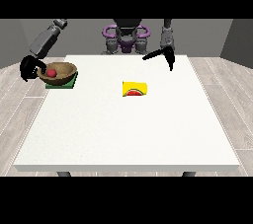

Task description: Pick the cup and pour the ball into the bowl, then pick the bowl and place it on the pad

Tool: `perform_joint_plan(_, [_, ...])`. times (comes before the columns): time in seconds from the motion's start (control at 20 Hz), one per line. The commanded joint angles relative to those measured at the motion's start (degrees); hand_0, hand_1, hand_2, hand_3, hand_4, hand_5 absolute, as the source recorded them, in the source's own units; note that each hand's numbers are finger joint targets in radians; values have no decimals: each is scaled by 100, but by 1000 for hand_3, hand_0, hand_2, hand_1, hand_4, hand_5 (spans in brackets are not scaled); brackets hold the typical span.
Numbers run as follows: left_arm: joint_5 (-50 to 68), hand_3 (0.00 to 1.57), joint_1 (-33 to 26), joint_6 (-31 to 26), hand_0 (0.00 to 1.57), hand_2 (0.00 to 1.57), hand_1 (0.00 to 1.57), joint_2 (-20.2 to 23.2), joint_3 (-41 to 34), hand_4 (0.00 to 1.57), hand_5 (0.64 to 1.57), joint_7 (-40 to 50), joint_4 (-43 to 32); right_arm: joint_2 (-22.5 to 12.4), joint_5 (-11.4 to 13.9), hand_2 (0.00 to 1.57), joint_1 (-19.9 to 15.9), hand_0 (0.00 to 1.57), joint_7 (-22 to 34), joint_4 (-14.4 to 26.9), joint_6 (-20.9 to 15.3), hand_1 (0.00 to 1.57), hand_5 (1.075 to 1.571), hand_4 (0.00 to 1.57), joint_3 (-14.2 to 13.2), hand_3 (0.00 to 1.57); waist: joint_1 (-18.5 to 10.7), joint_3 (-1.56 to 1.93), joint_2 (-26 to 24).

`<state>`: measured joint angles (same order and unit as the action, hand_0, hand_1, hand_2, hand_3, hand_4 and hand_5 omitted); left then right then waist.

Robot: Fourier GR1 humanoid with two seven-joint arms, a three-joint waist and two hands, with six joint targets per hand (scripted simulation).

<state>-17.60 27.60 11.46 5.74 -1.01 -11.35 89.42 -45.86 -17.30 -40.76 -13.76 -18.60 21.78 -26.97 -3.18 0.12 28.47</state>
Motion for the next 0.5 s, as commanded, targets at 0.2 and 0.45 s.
perform_joint_plan(0.2, [130, 0, -167, -163, 0, 0, 0, -31, 28, 0, 1566, 143, 56, -30, -88, 1571, -52, 1571, 503, 178, 58, 1571, 1570, 739, -13, 489, -8, -6, -363])
perform_joint_plan(0.45, [-82, 0, -395, 10, 0, 0, 0, -289, 353, 0, 1566, 324, 527, 237, 236, 1571, 131, 1571, 80, 128, -164, 1571, 1570, 711, 264, 927, -118, -3, -262])
